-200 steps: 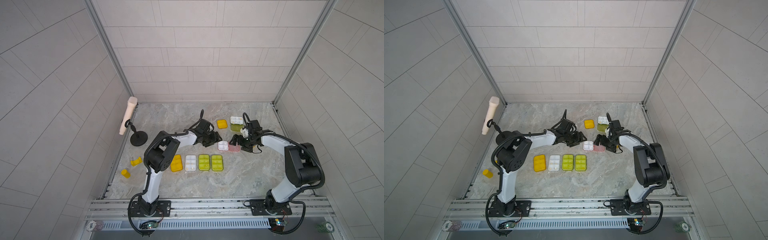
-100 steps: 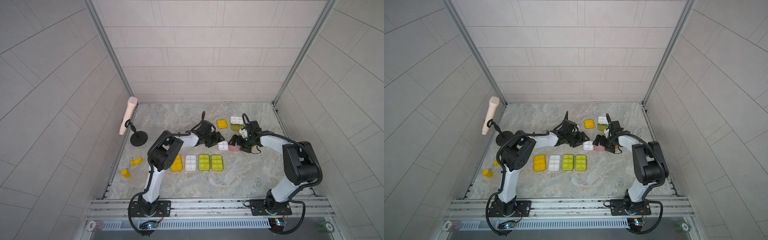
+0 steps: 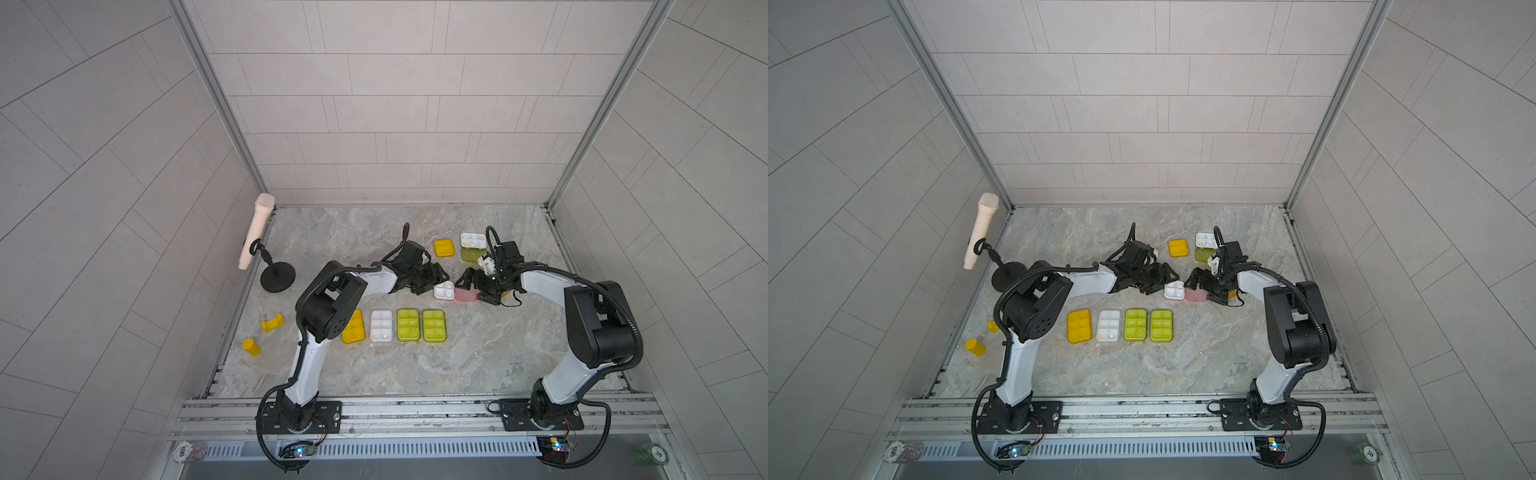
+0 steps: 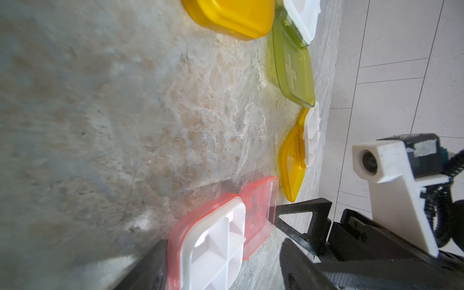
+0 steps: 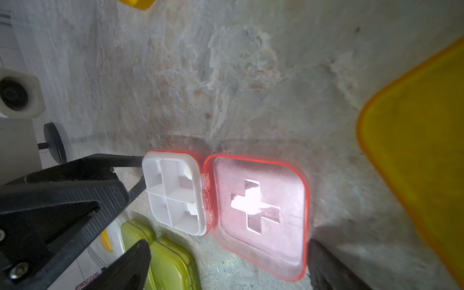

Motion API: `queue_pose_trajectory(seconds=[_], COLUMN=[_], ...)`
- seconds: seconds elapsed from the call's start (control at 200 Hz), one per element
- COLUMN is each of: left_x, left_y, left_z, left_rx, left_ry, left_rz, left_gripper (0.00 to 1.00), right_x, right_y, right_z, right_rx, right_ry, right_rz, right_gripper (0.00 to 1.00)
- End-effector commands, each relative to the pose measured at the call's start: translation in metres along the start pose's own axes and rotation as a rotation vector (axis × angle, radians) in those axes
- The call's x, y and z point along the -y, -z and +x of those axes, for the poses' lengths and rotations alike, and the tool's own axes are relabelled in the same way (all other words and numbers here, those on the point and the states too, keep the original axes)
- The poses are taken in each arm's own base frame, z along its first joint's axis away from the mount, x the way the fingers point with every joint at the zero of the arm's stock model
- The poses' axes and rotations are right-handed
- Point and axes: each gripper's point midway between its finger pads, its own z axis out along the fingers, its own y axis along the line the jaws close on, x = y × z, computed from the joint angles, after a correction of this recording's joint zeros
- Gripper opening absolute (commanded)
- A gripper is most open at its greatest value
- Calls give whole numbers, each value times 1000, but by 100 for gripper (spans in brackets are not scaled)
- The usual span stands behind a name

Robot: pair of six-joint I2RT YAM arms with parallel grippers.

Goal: Close pillboxes
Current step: Close the lid on the pillbox.

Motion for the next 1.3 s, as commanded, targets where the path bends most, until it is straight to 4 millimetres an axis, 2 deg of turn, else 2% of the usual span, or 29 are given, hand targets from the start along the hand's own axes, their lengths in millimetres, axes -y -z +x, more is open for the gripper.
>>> queue_pose_trajectory(seconds=[0.0,0.49,0.741,1.021,1.296], left_x=[-5,-23,-36,-36,-58], left_y=[-5,-5,3,14,21], left_z=[6,11,13,15,20], left_rx=[-16,-21,-21,-29,-49], left_ry=[6,-13,-30,-57,-59], left_rz=[2,-57,-89,-82,-153], left_gripper=[74,73,74,76,77], right_x=[-11,-27,-34,-41,-51], right_y=[8,23,26,29,28], right_z=[0,-1,-2,-4,-4], right_rx=[13,36,41,43,36], right_ry=[10,24,29,42,50], right_rz=[-42,-88,-110,-121,-151], right_gripper=[98,97,96,96,96])
